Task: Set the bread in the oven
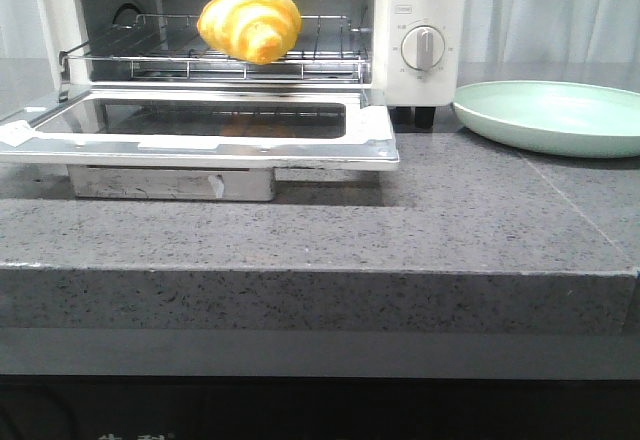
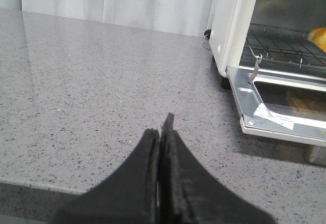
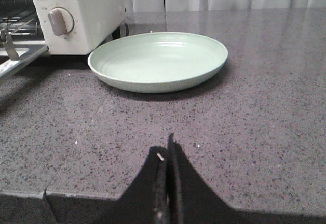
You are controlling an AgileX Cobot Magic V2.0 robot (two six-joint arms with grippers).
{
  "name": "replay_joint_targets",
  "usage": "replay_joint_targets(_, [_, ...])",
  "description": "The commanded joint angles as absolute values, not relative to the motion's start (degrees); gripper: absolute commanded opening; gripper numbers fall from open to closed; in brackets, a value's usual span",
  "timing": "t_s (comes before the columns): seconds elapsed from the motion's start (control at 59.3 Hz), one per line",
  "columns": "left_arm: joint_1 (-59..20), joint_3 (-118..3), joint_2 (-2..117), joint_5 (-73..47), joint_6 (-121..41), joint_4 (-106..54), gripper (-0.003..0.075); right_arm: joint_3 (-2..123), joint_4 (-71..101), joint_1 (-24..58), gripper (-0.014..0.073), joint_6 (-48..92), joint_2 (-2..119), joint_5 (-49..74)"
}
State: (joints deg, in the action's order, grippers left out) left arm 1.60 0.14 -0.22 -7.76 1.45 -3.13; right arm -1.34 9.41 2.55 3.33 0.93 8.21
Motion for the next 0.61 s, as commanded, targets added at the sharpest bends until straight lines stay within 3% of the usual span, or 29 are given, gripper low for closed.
replay_joint_targets(0.0, [1.6, 0.6, -1.3, -2.7, 1.9, -3.7, -0.0020, -1.2, 8.6, 1.5, -0.0069, 3.0, -1.6, 6.8])
replay_joint_targets(0.59, [1.6, 0.6, -1.3, -2.7, 1.9, -3.7, -0.0020, -1.2, 7.7, 1.2, -0.0069, 3.0, -1.9, 8.0])
